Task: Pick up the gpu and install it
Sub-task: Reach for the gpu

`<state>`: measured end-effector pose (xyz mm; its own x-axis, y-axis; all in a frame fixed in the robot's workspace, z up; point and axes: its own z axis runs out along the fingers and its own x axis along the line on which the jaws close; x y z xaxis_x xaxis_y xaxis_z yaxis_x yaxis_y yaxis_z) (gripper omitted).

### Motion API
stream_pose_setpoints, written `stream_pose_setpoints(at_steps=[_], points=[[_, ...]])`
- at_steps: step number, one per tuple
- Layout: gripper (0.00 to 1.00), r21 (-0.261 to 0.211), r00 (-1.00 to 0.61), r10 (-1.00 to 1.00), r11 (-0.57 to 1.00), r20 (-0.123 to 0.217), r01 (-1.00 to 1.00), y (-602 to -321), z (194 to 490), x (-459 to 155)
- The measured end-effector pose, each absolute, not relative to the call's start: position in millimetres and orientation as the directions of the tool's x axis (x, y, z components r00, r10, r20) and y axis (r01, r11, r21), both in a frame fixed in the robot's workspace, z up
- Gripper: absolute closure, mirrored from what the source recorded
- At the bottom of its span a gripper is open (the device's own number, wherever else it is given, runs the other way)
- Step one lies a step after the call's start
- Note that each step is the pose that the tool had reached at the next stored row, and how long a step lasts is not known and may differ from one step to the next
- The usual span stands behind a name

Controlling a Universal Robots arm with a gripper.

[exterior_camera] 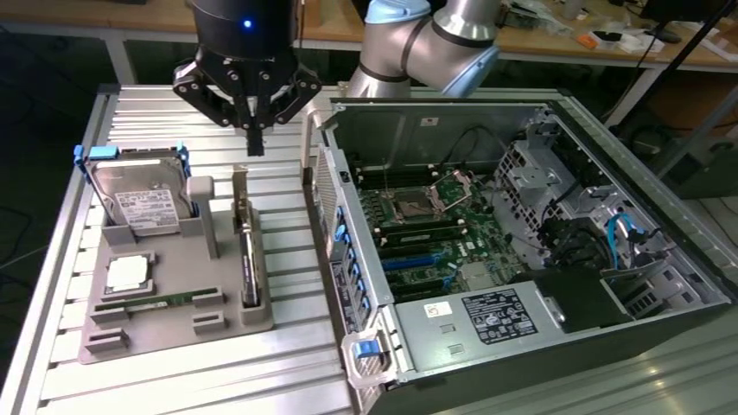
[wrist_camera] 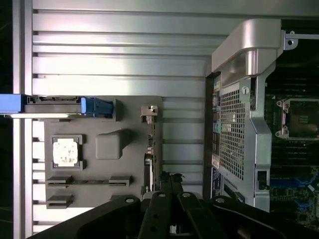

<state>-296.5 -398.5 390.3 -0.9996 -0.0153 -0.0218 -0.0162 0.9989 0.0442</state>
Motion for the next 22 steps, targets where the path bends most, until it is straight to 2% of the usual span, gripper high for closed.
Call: stream_pose_setpoints(at_steps=[18, 21, 22], points=[[0.89, 0.044, -1.000, -0.018, 0.999, -0.022, -0.019, -398.5, 390.3, -304.5], [0.71, 0.044, -1.000, -0.018, 0.999, -0.022, -0.019, -398.5, 390.3, -304.6], [0.71, 0.044, -1.000, -0.018, 0.999, -0.022, -0.019, -398.5, 390.3, -304.6]])
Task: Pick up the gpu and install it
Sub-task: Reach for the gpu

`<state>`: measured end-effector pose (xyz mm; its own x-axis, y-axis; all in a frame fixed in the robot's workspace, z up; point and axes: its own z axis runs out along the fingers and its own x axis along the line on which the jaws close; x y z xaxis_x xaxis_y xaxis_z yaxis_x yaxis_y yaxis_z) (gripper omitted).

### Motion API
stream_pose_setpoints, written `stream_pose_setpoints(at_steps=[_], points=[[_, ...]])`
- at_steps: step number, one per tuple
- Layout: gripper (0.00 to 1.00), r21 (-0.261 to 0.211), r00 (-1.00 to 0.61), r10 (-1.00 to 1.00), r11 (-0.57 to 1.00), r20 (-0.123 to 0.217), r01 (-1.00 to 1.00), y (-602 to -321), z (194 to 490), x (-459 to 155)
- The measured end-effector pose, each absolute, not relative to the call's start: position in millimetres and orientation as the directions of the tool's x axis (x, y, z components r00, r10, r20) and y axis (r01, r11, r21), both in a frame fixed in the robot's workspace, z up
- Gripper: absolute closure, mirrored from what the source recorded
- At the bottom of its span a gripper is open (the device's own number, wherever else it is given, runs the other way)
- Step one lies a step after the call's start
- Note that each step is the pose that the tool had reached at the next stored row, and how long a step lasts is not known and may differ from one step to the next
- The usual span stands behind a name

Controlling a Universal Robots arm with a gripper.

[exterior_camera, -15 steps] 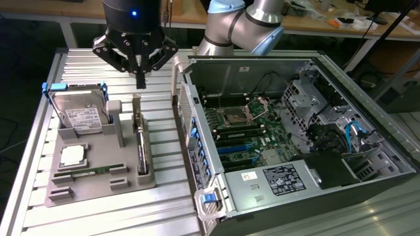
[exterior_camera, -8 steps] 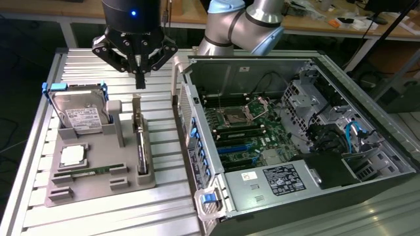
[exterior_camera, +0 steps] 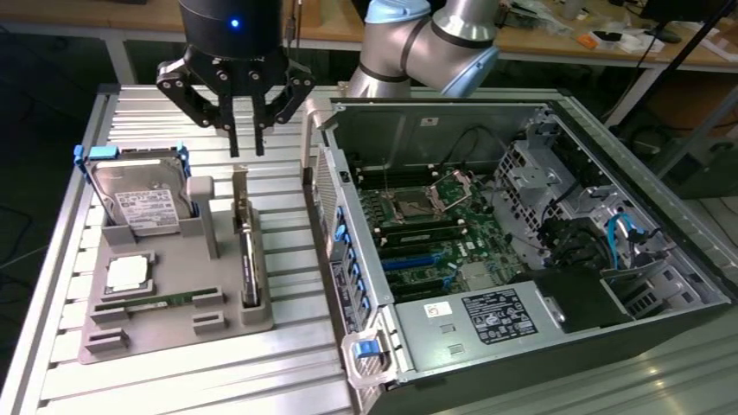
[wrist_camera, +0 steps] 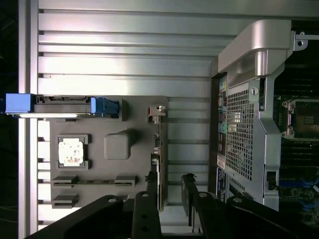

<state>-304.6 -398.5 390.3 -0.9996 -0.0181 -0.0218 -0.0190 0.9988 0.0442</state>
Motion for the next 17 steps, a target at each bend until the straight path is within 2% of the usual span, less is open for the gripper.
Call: stream_pose_setpoints(at_steps=[2, 4, 5, 17], points=[[0.58, 0.044, -1.000, -0.018, 0.999, -0.022, -0.019, -398.5, 390.3, -304.6], [0.58, 0.044, -1.000, -0.018, 0.999, -0.022, -0.019, -398.5, 390.4, -304.6], [0.52, 0.044, -1.000, -0.018, 0.999, -0.022, -0.019, -398.5, 390.3, -304.6], [0.52, 0.044, -1.000, -0.018, 0.999, -0.022, -0.019, -398.5, 390.3, -304.6]])
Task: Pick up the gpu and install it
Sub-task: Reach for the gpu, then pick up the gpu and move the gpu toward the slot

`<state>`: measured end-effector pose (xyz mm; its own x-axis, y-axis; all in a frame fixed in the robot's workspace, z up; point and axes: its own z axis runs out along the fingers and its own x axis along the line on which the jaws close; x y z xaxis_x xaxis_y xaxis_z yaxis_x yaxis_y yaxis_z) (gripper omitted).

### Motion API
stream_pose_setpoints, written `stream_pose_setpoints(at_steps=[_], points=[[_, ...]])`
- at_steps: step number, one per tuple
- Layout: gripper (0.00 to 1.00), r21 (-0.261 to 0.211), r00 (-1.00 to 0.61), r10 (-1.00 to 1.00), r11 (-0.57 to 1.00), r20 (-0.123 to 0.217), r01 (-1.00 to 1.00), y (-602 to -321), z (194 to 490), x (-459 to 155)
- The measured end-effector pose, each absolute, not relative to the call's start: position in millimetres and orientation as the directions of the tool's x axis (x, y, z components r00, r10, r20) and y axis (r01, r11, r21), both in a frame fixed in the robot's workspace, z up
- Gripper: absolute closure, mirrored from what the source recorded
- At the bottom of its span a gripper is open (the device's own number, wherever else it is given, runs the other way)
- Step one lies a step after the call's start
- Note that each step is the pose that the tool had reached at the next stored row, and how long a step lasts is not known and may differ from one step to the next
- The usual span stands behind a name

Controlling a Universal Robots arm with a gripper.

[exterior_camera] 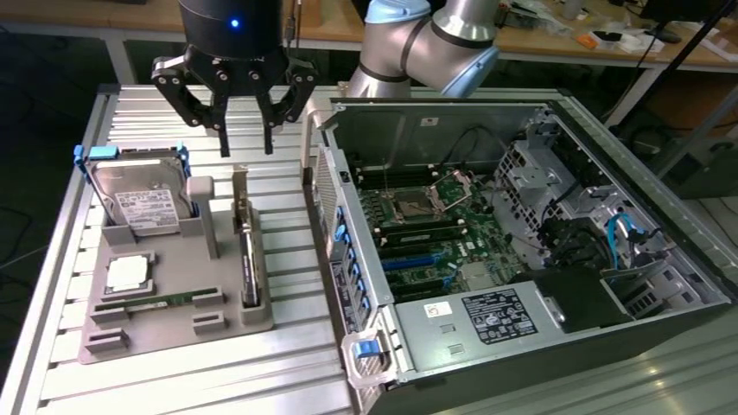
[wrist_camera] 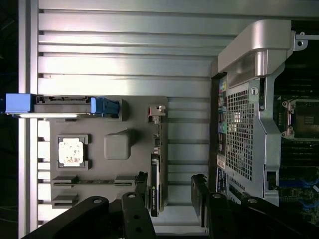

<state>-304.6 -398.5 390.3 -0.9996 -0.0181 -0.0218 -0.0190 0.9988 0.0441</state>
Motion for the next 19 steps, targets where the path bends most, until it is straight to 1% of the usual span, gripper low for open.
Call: stream_pose_setpoints(at_steps=[19], points=[[0.52, 0.044, -1.000, -0.018, 0.999, -0.022, -0.019, -398.5, 385.6, -304.6]])
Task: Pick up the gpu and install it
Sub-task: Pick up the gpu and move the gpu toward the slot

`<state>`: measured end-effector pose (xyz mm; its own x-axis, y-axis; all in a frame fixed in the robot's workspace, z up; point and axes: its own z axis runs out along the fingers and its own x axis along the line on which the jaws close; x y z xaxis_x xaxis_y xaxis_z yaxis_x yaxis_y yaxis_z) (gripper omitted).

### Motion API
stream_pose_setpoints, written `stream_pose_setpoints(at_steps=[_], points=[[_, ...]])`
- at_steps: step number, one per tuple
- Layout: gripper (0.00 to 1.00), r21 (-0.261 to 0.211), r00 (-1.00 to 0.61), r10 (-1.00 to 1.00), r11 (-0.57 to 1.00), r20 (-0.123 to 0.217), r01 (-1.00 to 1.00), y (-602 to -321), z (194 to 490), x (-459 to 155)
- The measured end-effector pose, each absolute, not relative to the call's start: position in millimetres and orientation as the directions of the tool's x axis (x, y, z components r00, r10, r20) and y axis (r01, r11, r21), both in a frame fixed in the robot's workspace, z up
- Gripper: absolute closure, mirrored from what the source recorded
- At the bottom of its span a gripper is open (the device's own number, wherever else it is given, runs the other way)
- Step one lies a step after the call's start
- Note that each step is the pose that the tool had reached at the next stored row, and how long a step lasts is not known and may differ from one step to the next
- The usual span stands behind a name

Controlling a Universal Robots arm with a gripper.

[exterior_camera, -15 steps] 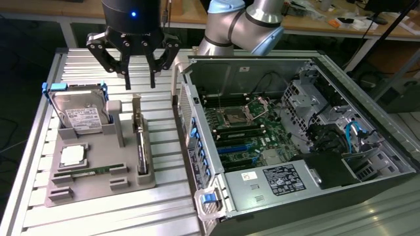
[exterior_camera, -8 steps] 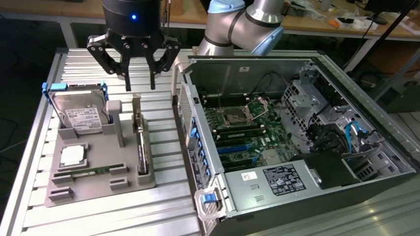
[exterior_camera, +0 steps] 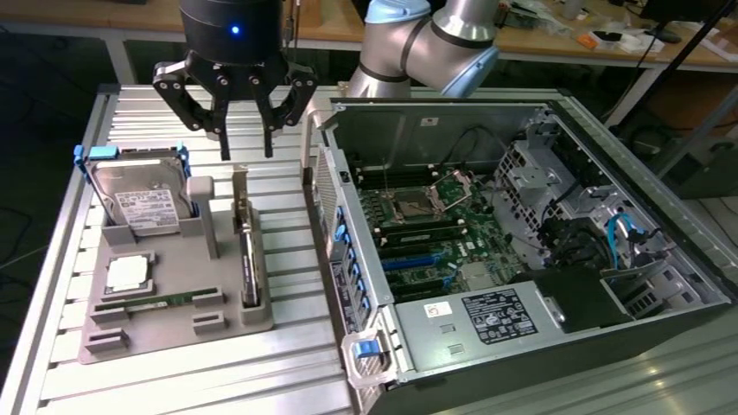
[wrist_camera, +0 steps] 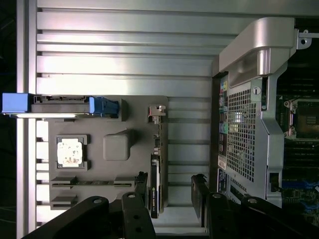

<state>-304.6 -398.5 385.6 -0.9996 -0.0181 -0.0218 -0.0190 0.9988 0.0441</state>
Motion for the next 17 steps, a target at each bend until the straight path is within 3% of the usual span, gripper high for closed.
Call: stream_pose_setpoints(at_steps=[17], points=[[0.52, 0.044, -1.000, -0.018, 0.999, -0.022, -0.019, -398.5, 361.9, -304.6]])
